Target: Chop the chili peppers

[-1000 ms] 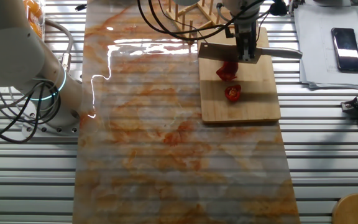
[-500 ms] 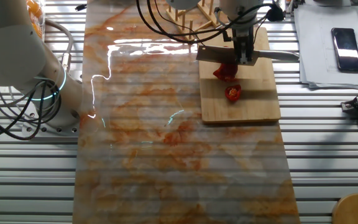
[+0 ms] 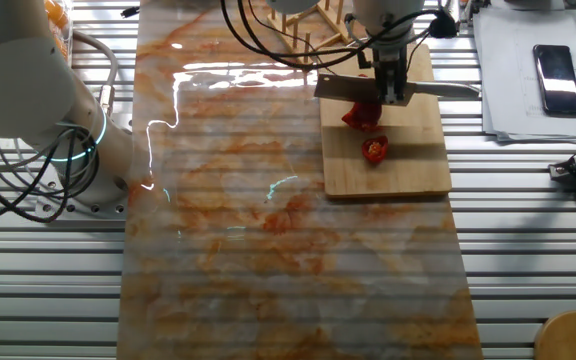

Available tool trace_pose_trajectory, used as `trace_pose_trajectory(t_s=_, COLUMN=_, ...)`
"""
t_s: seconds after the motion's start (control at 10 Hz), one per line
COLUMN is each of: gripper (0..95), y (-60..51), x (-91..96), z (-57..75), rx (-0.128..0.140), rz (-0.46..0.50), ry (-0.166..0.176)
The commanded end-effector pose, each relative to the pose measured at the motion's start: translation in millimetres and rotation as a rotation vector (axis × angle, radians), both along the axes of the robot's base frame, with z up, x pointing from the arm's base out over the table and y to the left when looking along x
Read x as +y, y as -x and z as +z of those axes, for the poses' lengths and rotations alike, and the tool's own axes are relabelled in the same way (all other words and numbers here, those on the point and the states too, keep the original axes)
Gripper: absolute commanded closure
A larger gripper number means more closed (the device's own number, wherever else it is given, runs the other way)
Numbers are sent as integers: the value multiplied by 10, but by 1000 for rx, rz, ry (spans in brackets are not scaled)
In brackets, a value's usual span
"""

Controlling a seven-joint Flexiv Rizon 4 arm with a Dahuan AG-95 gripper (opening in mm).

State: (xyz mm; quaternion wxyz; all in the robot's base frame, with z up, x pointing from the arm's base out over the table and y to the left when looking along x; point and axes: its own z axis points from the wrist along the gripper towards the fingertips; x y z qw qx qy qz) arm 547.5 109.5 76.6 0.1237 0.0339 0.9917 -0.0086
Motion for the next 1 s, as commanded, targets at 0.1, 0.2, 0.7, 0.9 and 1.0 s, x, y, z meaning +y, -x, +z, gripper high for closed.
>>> trace_pose_trajectory(t_s=0.1, gripper=950, y=-48, x=-16, z=-342, rx=4, rz=5, ry=0)
trace_pose_trajectory(t_s=0.2, gripper=950, y=-49, x=-4, z=-373, rx=3, rz=6, ry=-3)
trace_pose_trajectory(t_s=0.7, gripper=950, y=-134, x=-35, z=-438, rx=-13, rz=31, ry=10)
trace_pose_trajectory(t_s=0.9, gripper=950, y=-278, x=7, z=-349, rx=4, rz=32, ry=2)
trace_pose_trajectory(t_s=1.0, gripper=950, y=-345, x=17, z=-319, rx=5, rz=37, ry=3)
